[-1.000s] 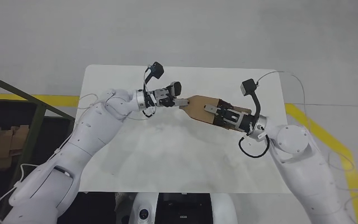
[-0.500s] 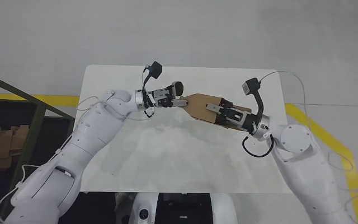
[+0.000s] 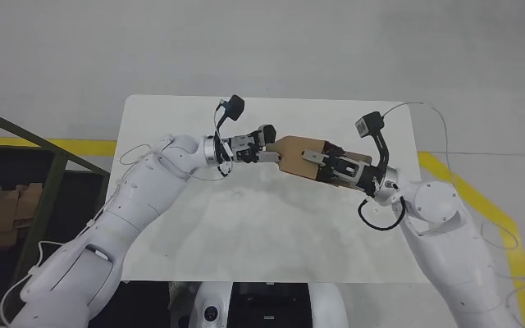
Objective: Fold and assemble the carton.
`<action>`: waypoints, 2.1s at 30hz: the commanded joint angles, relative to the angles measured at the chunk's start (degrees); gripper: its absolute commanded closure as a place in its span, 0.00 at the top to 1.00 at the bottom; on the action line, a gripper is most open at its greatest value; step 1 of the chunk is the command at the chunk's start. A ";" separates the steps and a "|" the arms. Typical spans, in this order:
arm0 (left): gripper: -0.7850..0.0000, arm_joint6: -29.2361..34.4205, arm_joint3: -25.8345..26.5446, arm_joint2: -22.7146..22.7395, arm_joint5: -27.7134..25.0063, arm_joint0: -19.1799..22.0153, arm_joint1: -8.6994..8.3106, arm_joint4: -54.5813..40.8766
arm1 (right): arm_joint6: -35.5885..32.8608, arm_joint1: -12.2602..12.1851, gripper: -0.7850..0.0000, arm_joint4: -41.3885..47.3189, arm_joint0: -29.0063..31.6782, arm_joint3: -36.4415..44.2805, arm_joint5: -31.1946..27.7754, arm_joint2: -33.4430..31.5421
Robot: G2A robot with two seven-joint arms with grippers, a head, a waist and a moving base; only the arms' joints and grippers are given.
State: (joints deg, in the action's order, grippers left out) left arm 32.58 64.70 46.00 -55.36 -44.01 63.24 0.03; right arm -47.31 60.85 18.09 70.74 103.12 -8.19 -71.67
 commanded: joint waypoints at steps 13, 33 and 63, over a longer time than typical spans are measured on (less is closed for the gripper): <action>1.00 -0.28 -0.14 2.50 -0.96 0.00 -0.14 -2.23 | -1.51 -0.01 0.00 -0.54 -0.01 0.22 -0.57 0.36; 1.00 2.07 -1.37 2.94 -0.95 -0.24 0.33 -6.47 | -1.92 0.12 0.00 -0.61 0.07 1.50 -1.34 1.29; 1.00 5.94 -1.78 1.32 -1.89 -0.71 1.47 -7.62 | -5.84 0.24 0.00 7.22 -0.71 -1.12 -1.83 0.39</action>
State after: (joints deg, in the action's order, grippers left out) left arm 38.37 63.13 47.46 -57.44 -44.79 64.65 -7.56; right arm -52.80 61.08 24.98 70.12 102.15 -9.97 -71.33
